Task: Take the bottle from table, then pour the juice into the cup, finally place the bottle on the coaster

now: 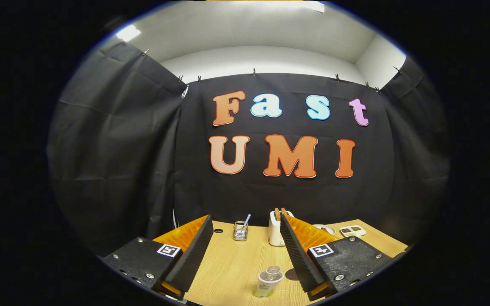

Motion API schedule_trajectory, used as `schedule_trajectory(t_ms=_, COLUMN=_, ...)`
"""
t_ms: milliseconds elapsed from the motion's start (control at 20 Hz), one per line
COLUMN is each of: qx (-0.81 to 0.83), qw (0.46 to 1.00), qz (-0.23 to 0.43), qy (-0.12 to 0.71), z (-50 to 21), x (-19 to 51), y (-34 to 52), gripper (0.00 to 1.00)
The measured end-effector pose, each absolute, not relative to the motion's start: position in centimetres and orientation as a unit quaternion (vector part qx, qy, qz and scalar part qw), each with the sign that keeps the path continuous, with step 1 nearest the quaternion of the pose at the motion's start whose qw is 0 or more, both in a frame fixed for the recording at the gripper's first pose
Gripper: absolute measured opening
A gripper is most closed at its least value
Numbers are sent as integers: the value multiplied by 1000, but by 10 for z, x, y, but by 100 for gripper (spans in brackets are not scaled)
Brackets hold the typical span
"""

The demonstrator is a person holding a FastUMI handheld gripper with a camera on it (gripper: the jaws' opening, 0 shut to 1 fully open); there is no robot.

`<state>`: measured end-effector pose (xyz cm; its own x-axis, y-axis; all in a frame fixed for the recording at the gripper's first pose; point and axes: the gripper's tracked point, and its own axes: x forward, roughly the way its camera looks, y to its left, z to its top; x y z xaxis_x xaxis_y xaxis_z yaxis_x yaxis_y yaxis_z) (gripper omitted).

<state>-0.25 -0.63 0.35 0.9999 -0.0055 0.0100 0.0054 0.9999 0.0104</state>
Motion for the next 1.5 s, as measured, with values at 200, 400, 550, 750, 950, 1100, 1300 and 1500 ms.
schedule_trajectory(t_ms=200, qx=8, qw=1000, qz=-5, qy=3, z=-3, x=-1, y=-10, gripper=94)
schedule_trajectory(t_ms=400, qx=6, qw=1000, qz=-10, qy=9, z=-5, x=-2, y=-15, gripper=94)
schedule_trajectory(t_ms=550, qx=11, qw=1000, qz=-14, qy=8, z=-8, x=-2, y=-18, gripper=94)
schedule_trajectory(t_ms=750, qx=22, qw=999, qz=-25, qy=16, z=-24, x=3, y=-24, gripper=94)
schedule_trajectory(t_ms=950, qx=22, qw=999, qz=-40, qy=19, z=-49, x=8, y=-32, gripper=94)
schedule_trajectory(t_ms=1100, qx=20, qw=998, qz=-48, qy=22, z=-71, x=12, y=-36, gripper=94)
schedule_trajectory(t_ms=1300, qx=9, qw=999, qz=-42, qy=10, z=-95, x=14, y=-31, gripper=94)
schedule_trajectory(t_ms=1500, qx=-15, qw=999, qz=-39, qy=17, z=-128, x=19, y=-29, gripper=94)
